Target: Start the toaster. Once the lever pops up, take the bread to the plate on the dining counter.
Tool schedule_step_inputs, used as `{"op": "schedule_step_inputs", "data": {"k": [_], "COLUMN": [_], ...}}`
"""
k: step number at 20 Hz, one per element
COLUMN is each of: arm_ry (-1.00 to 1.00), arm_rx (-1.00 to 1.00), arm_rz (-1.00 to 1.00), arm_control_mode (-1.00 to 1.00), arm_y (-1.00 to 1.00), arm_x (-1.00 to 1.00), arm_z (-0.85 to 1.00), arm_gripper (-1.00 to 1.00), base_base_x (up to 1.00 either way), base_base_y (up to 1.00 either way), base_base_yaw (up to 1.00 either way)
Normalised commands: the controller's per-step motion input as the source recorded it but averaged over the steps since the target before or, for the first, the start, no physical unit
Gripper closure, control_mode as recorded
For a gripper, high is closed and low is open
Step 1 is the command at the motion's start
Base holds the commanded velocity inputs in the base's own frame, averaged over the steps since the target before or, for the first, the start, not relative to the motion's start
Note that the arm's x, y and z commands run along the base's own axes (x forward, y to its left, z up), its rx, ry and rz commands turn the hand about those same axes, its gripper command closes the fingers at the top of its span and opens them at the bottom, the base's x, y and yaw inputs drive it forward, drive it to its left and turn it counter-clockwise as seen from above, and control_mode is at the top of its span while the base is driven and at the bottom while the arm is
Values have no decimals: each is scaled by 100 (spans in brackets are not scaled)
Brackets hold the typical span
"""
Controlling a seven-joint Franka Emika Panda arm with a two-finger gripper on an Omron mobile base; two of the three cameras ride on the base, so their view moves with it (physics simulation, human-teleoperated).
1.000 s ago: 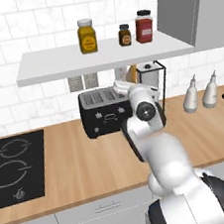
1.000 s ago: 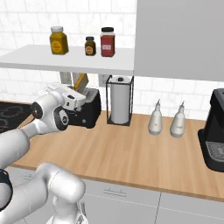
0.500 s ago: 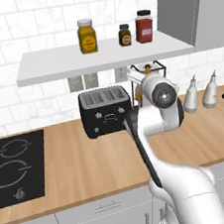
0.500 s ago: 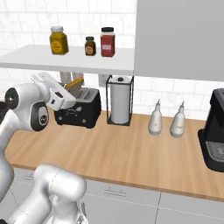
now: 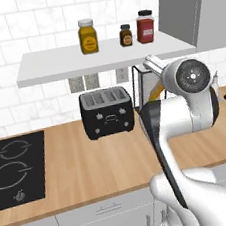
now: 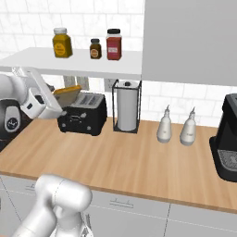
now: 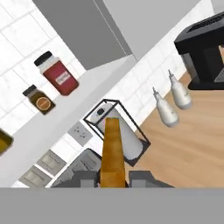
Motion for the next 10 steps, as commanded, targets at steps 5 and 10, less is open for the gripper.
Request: {"op": "schedule_step_inputs", "data": {"k": [5, 10], "arm_ry": [15, 18], "arm_rx": [6, 0], "arm_rz": [-1, 1], "arm_control_mode": [-100, -100], "arm_y": [-44, -46], "arm_x": [-74, -21], "arm_z": [27, 0], "arm_gripper": [100, 100], "base_base_x": [0, 0], "base_base_y": [0, 0], "base_base_yaw": [0, 0]}}
